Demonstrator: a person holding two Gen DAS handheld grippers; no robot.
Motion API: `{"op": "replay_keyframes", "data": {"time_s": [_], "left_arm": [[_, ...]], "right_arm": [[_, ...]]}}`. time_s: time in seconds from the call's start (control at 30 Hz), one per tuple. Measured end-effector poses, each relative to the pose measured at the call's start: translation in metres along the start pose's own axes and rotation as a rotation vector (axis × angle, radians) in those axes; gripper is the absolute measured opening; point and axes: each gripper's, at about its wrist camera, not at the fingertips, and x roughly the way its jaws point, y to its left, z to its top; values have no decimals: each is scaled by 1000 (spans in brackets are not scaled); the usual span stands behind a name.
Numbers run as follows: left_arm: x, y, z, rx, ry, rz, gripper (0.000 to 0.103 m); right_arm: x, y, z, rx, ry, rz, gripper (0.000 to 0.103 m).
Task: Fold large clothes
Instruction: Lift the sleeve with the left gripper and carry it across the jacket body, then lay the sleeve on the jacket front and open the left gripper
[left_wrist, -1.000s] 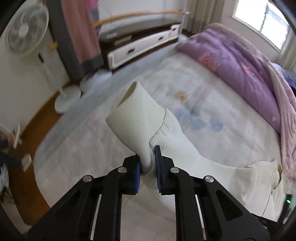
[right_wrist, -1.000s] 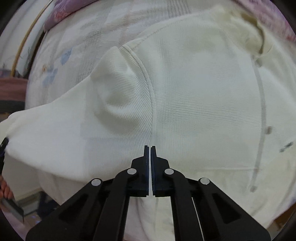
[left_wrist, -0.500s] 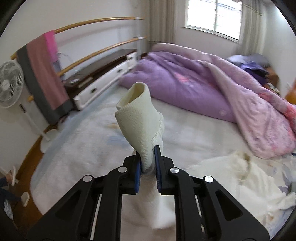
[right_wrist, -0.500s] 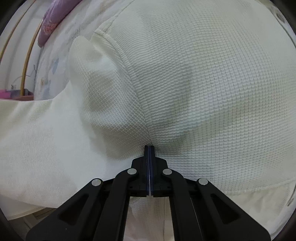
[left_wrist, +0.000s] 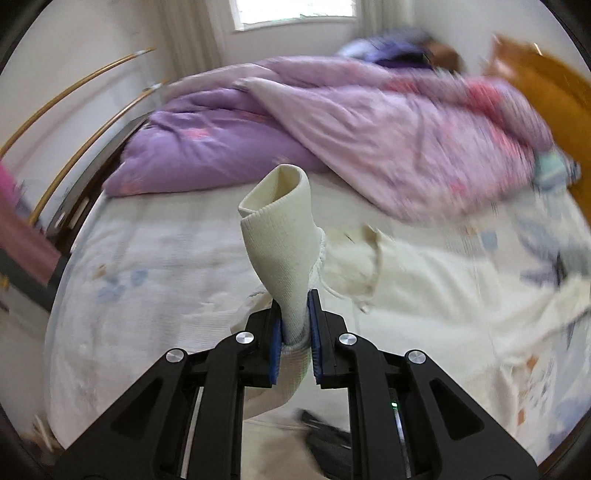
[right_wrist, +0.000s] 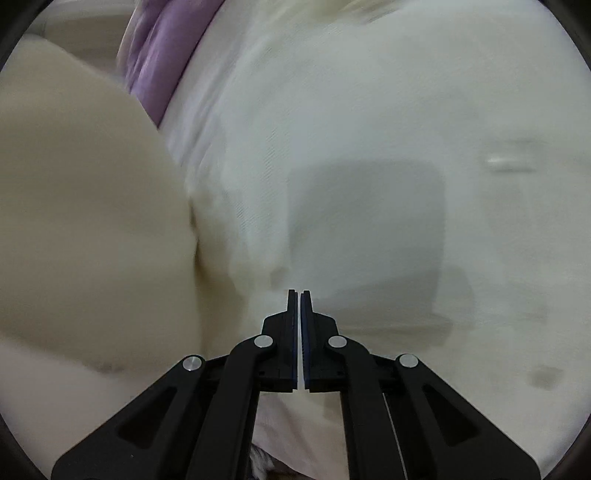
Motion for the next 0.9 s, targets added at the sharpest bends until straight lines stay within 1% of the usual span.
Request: {"op": "replay_keyframes", "data": {"time_s": [0.03,0.07,0.13,0.17,0.2,0.23,0.3,0.33,0.4,0.47,0.53,0.57,0.6,0.63,0.67,0.7,0.73,0.77,0.8,0.87,0.9], "left_arm": [[9,-11,-4,26,9,-5,13],[23,-32,-10,61,22,-7,13],[44,-61,-25,97,20,-3,13],[59,-77,-34,139,49,6,13],[71,-87,-41,160,74,13,13],[82,-98,-49,157,98,9,13],[101,-116,-61,139,149,-15,12],[107,-126,-65,141,163,-15,12],[112,-149,-72,163,164,-20,12],[111,-165,-75,172,167,-44,12],[113,-181,-78,200,219,-93,13],[114,-189,-81,226,257,-121,19],[112,-193,-83,250,290,-150,24],[108,-195,-86,264,307,-180,24],[102,-192,-86,265,309,-206,24],[91,-181,-86,249,304,-243,26],[83,-171,-85,227,303,-263,29],[77,-161,-84,207,304,-277,38],[67,-140,-81,164,299,-287,40],[59,-108,-76,105,285,-278,40],[56,-86,-75,70,273,-251,40]], "right_arm": [[-23,-17,0,23,-40,-23,2],[-46,-35,-1,49,-81,-51,2],[-81,-62,-6,97,-139,-88,2],[-104,-80,-9,133,-176,-113,2],[-116,-89,-12,152,-197,-132,2],[-134,-103,-15,177,-225,-150,2],[-158,-120,-23,224,-267,-164,2],[-175,-137,-25,243,-286,-174,2],[-190,-144,-30,273,-324,-182,2],[-205,-149,-34,286,-350,-195,2],[-222,-161,-33,288,-366,-205,2],[-226,-158,-32,288,-373,-205,2],[-233,-164,-31,288,-375,-208,4],[-233,-155,-29,287,-379,-220,6],[-239,-152,-26,277,-385,-222,7],[-246,-150,-25,248,-391,-228,7],[-253,-149,-24,222,-392,-242,9],[-252,-138,-19,192,-386,-271,16],[-253,-135,-14,174,-383,-285,20],[-251,-119,-5,115,-387,-293,34],[-245,-103,3,57,-387,-303,38]]}}
